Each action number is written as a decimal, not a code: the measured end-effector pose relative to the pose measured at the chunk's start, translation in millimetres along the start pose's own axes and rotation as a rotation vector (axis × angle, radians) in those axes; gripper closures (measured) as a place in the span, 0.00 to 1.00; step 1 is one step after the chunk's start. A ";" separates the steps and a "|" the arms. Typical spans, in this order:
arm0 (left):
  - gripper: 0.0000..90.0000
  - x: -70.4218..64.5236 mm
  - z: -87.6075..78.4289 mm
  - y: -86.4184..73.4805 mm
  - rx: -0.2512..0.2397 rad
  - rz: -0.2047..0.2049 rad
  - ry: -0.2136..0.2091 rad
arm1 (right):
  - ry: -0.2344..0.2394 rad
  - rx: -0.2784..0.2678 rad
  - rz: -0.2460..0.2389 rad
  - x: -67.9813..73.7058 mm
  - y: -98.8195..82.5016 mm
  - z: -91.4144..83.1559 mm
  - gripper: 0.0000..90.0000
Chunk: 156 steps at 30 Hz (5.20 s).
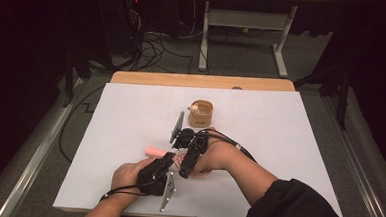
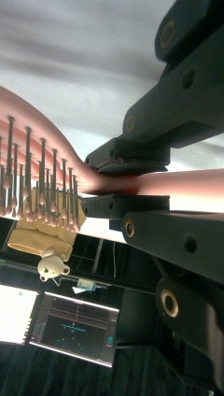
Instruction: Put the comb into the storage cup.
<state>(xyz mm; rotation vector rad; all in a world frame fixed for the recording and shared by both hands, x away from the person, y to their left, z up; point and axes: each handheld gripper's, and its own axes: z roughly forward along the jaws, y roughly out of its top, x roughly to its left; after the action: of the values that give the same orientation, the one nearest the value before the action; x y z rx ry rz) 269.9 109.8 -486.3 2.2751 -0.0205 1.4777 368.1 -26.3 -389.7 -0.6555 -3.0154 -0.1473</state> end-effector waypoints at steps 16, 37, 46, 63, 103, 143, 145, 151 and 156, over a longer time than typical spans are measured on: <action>0.89 1.7 0.5 -2.1 -0.011 -0.029 0.007 | -0.028 0.007 -0.040 1.0 -12.7 -19.1 0.00; 0.89 8.7 -0.4 -10.2 0.051 -0.017 0.034 | -0.047 -0.003 -0.023 -12.3 -47.5 -28.9 0.00; 0.89 12.2 -1.1 -12.7 0.067 -0.029 0.041 | -0.058 0.000 0.015 -23.8 -70.2 -25.1 0.00; 0.89 13.6 -1.2 -15.6 0.068 -0.032 0.042 | -0.083 0.014 0.055 -39.8 -102.5 -3.3 0.00; 0.89 19.5 -2.7 -19.0 0.070 -0.090 0.047 | -0.157 -0.092 0.199 -74.1 -188.5 32.1 0.00; 0.89 35.4 -7.5 -30.9 0.031 -0.323 0.012 | -0.232 -0.904 0.489 -59.1 -226.3 51.1 0.00; 0.89 35.1 -7.5 -31.4 0.029 -0.327 0.006 | -0.226 -0.924 0.489 -57.4 -226.4 51.8 0.00; 0.89 37.2 -9.0 -32.3 0.019 -0.358 -0.001 | -0.230 -0.984 0.498 -53.1 -233.7 53.3 0.00; 0.89 39.1 -8.9 -33.0 0.014 -0.383 -0.001 | -0.226 -1.022 0.513 -52.3 -241.3 53.2 0.00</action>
<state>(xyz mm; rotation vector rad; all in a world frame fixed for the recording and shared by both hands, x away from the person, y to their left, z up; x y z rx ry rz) 287.0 151.4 -460.3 2.1391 0.4035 1.2754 313.5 -260.8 -466.1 -1.5273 -2.6332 -1.7060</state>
